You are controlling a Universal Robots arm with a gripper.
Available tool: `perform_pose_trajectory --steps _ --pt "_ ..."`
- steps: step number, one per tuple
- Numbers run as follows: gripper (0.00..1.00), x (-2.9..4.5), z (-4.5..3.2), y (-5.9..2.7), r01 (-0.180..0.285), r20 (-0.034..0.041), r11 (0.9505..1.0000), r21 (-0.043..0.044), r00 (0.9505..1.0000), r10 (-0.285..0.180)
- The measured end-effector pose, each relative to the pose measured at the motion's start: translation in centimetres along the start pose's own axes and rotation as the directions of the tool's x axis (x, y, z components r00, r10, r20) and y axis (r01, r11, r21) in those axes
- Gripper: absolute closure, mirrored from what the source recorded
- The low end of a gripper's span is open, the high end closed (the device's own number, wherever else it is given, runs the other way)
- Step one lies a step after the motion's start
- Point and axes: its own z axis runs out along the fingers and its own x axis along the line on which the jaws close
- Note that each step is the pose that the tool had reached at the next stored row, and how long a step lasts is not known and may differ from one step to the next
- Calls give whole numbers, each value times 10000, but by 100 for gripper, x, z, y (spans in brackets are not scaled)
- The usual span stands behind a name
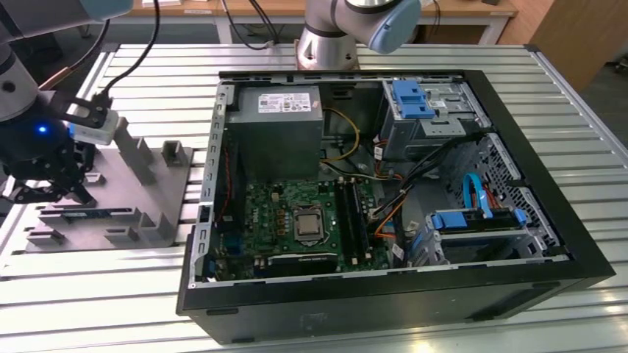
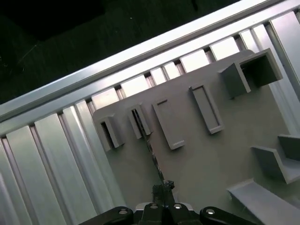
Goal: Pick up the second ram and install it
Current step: 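Pick up the second ram and move it above second insertion slot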
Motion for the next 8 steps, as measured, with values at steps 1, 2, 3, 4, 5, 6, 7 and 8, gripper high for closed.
perform_pose_trajectory --steps 1,2,3,4,5,6,7,8 --pt "90 0 0 0 127 -3 9999 4 9999 -127" --pt "90 0 1 0 252 -6 9997 9 9997 -252" --pt "90 0 1 0 378 -10 9993 13 9993 -378" --pt "90 0 1 0 501 -13 9987 17 9987 -501" --pt "90 0 1 0 631 -17 9980 20 9980 -631" --pt "90 0 1 0 756 -21 9971 25 9971 -756" --pt "90 0 2 0 873 -24 9962 28 9962 -873" --pt "90 0 2 0 991 -27 9951 32 9951 -991"
